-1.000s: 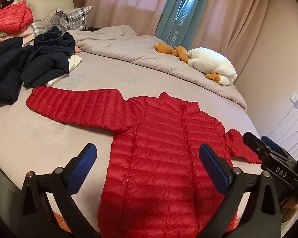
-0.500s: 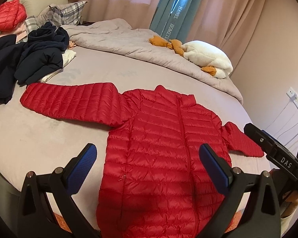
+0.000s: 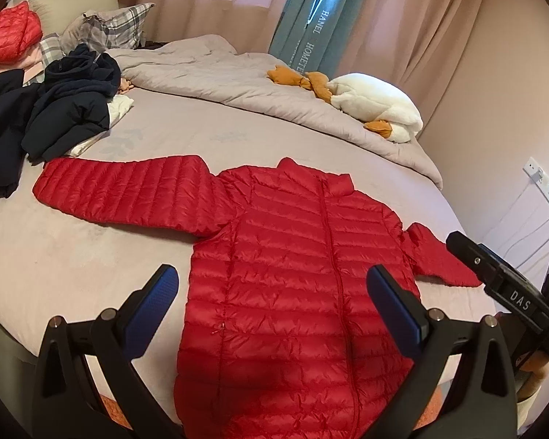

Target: Fold large clothes

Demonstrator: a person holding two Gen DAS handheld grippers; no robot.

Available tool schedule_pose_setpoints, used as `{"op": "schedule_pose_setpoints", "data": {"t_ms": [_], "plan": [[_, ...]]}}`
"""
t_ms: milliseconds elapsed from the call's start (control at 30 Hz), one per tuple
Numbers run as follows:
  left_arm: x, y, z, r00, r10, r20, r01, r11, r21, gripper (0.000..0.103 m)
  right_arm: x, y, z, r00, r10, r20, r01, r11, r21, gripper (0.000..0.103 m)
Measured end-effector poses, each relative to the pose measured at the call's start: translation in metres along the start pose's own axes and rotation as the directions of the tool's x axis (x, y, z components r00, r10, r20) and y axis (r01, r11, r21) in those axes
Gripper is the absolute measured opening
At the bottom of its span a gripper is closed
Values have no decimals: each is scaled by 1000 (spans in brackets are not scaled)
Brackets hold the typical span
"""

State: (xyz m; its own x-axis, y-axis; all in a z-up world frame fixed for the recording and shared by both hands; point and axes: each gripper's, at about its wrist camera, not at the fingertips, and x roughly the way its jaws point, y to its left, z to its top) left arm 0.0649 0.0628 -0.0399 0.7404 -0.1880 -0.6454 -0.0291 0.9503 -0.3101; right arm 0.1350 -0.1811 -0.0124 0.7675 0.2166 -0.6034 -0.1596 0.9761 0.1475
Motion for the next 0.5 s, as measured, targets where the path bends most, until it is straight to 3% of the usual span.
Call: {"op": "schedule_pose_setpoints", "data": {"t_ms": [333, 500], "plan": [[12, -14, 0, 999, -17, -46, 17, 1000, -11, 103, -4, -9, -2, 1000, -5, 7, 5, 1000, 6, 103], [6, -25, 1, 1000, -14, -22, 15, 1000, 17, 103, -1, -12, -3, 999, 47, -4, -47, 999, 23, 103]]}}
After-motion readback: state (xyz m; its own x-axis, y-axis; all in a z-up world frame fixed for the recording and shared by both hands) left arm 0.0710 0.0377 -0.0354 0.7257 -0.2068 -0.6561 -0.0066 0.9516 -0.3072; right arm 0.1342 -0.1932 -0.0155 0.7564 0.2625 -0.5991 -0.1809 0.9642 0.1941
